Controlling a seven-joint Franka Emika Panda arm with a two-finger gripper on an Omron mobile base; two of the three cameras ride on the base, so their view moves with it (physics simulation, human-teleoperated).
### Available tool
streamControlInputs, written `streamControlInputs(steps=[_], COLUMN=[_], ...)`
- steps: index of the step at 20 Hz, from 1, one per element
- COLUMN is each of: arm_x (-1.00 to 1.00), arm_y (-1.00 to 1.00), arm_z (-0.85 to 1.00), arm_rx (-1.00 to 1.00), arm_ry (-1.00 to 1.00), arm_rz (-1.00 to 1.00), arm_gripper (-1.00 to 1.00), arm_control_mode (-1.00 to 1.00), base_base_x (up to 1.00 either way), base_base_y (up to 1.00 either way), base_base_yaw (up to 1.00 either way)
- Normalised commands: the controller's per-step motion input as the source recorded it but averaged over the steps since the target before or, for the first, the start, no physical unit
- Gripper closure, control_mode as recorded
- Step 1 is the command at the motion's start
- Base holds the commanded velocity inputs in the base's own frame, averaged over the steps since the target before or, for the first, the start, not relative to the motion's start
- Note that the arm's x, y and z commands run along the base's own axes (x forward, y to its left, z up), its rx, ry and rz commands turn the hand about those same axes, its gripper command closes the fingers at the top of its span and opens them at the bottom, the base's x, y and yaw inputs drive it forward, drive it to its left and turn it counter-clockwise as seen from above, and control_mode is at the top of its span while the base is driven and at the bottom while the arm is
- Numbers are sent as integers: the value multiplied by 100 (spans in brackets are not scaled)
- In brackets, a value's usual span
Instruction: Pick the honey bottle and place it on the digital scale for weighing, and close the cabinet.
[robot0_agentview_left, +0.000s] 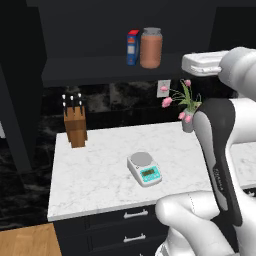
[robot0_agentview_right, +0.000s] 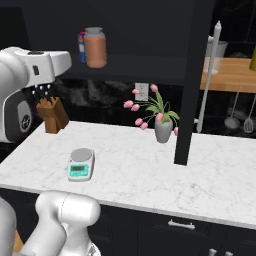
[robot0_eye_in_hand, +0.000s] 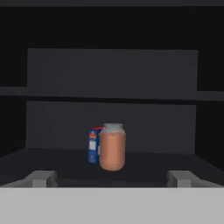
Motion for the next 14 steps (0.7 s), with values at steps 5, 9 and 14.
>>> streamControlInputs(steps=[5, 9, 14], arm_x=[5, 22, 37], arm_y=[0, 0, 0], arm_z=[25, 7, -3], arm_rx=[0, 0, 0], arm_ry=[-2, 9, 17], arm_rz=[0, 0, 0], arm_gripper=[-100, -100, -100], arm_control_mode=[-100, -100, -100], base_base_x=[0, 0, 0], base_base_y=[0, 0, 0], base_base_yaw=[0, 0, 0])
